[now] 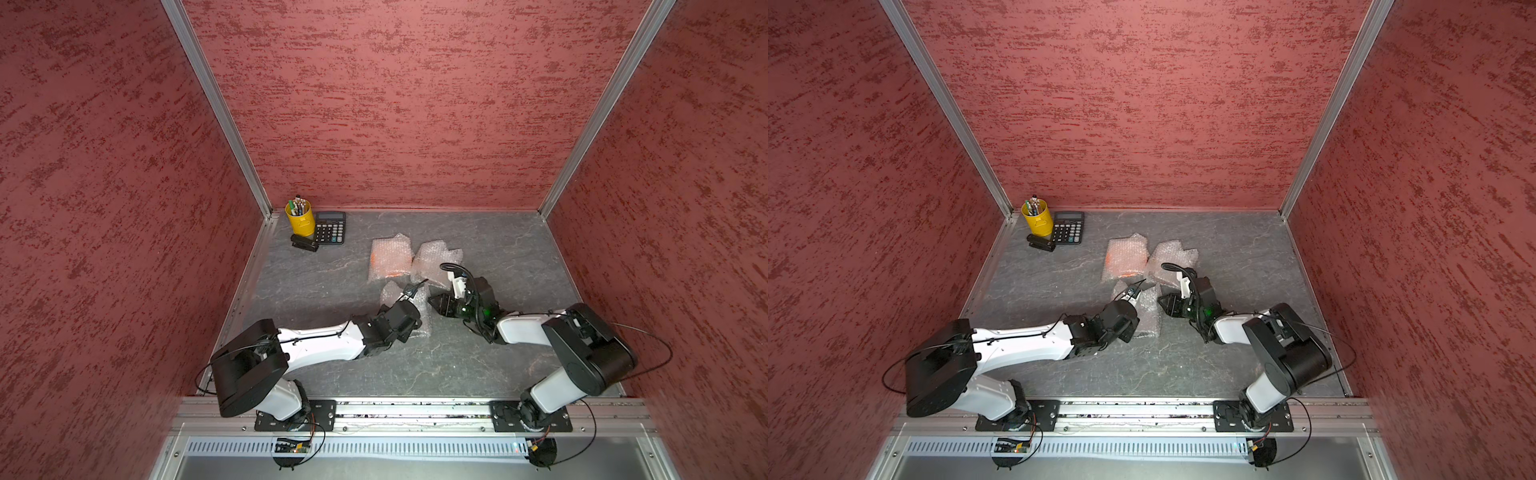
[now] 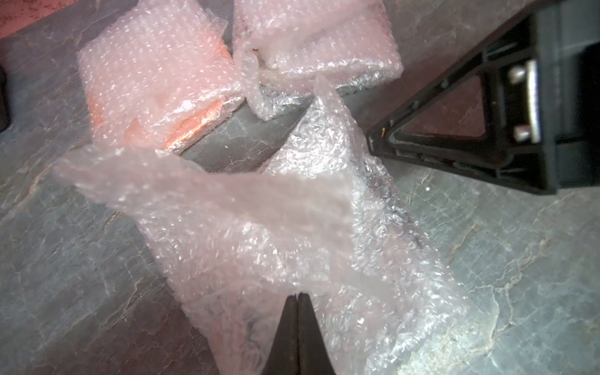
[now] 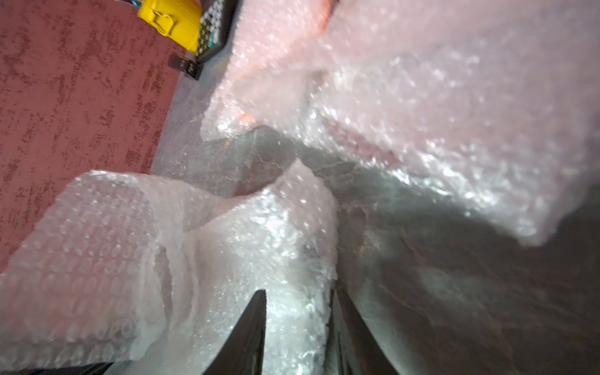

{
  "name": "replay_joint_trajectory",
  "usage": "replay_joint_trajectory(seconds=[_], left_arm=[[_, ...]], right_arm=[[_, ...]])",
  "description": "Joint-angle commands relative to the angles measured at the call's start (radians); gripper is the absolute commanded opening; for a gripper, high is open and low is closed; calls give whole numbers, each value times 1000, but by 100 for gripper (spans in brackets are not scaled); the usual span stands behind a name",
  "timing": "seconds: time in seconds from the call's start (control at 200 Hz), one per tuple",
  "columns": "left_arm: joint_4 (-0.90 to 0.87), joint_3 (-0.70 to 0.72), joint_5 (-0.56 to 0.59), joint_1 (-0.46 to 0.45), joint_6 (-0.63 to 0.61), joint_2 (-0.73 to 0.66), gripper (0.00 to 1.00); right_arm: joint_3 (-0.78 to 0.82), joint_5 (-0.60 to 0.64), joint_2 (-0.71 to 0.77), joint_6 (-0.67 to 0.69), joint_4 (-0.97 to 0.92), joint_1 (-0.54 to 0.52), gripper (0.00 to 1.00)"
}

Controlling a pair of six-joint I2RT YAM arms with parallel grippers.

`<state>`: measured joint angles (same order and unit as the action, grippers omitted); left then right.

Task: Unpack dinner plates from bubble wrap
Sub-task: Unwrap the bubble wrap at the center of the board.

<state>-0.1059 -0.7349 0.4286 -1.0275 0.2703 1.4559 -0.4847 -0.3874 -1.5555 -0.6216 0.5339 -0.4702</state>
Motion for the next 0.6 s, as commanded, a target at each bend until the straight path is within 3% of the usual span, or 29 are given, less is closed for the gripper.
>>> replay_joint_trajectory(seconds=[0.0,0.336,0.536,0.596], left_arm=[[87,42,11,4,121,-50,0],[167,163,-7,36,243,-141,0],[168,206,-9,42,273,-188,5],[164,219,-6,41,280,-206,11]], right_arm=[[5,31,55,41,-20,-5,38],[-67,-50,38,120,-73,-59,35],[-123,-48,-27,135,-103,-109,32],[-136,-48,-51,137,-106,-125,32]])
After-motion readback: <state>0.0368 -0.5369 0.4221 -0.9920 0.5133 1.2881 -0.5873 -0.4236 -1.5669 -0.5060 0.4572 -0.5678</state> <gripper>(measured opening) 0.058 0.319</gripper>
